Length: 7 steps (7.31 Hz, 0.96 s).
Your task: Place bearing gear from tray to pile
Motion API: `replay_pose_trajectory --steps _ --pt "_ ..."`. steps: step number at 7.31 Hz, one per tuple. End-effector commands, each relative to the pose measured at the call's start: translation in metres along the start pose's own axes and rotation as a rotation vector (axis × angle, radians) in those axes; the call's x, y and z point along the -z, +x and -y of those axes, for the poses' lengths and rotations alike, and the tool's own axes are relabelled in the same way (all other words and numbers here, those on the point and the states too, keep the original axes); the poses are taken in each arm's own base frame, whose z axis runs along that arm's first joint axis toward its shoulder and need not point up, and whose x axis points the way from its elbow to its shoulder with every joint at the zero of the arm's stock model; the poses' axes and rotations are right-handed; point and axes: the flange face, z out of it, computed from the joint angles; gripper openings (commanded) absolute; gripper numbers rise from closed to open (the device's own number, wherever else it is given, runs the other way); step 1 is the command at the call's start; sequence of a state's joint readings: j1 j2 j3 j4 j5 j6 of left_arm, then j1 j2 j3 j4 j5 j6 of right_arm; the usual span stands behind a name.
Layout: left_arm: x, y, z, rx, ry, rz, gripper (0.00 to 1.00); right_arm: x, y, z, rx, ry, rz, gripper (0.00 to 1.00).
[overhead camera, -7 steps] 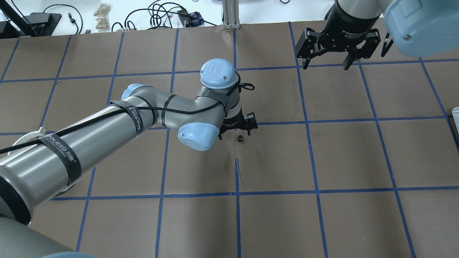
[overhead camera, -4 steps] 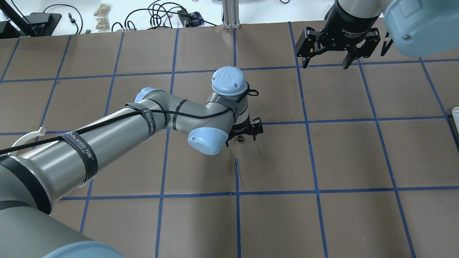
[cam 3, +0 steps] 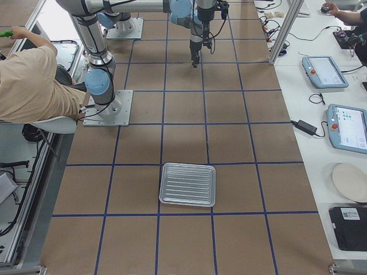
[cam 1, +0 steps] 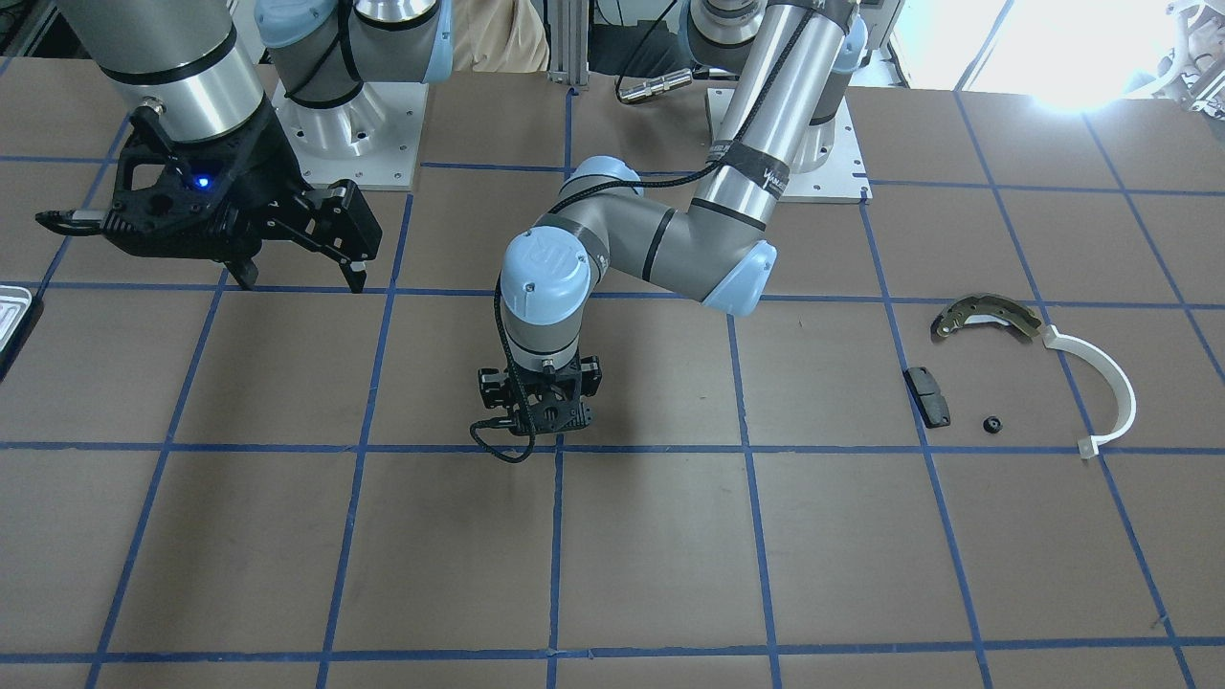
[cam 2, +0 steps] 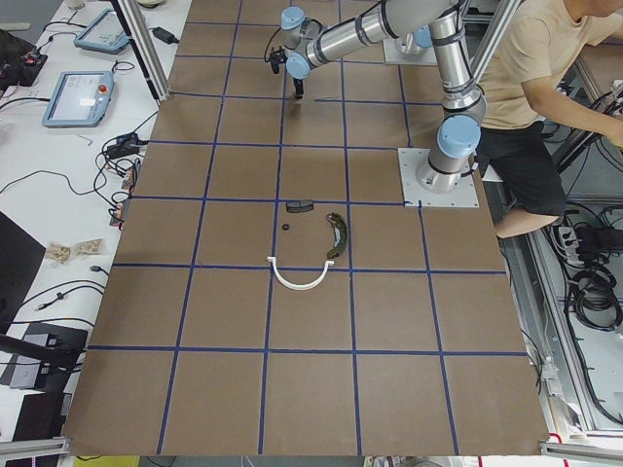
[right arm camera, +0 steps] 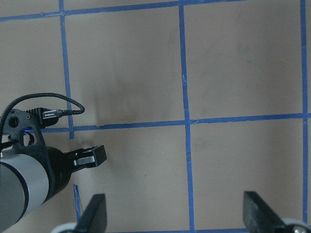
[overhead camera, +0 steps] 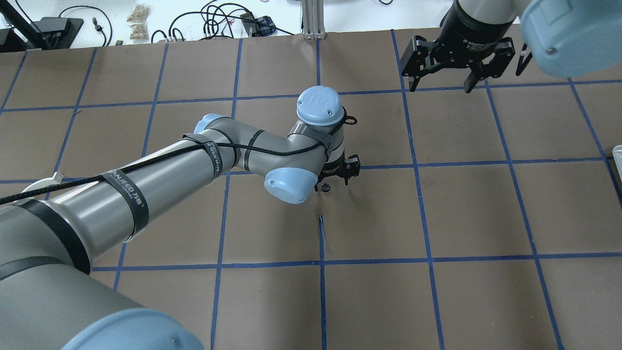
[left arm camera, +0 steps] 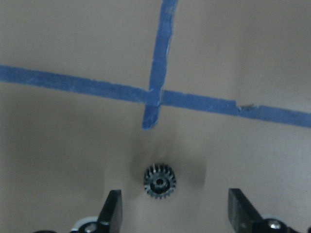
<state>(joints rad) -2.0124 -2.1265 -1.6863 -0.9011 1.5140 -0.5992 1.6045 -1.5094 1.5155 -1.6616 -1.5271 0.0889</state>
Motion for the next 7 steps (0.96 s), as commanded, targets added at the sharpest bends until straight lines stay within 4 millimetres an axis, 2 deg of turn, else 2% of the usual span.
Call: replay_pose_trajectory --steps 1,2,3,4,6,7 --pt "-0.0096 -0.0007 0.0024 -0.005 -0.005 0.022 0.8 0.0001 -0.0001 0.0001 0.0 0.001 0.001 1.0" --pt "-0.0078 -0.0021 0.0002 -0.011 -0.004 0.021 0.81 -0.0001 -0.0001 0.0 -0.002 0.0 0.001 1.0" --pt "-0.0093 -0.0025 -0.0002 -0.023 -0.007 0.023 0.87 -0.0001 -0.0001 -0.0001 -0.002 0.0 0.001 1.0" --pt "-0.0071 -0.0011 0.0013 -0.037 0.0 0.017 0.83 0.0001 -0.0001 0.0001 -0.001 0.001 0.001 1.0" --pt "-0.0101 -0.0029 0.0007 -0.037 -0.004 0.019 0.59 0.0001 -0.0001 0.0001 -0.001 0.001 0.001 1.0" --pt "-0.0057 -0.001 0.003 -0.039 0.004 0.014 0.4 0.0001 -0.0001 0.0001 -0.001 0.001 0.001 1.0"
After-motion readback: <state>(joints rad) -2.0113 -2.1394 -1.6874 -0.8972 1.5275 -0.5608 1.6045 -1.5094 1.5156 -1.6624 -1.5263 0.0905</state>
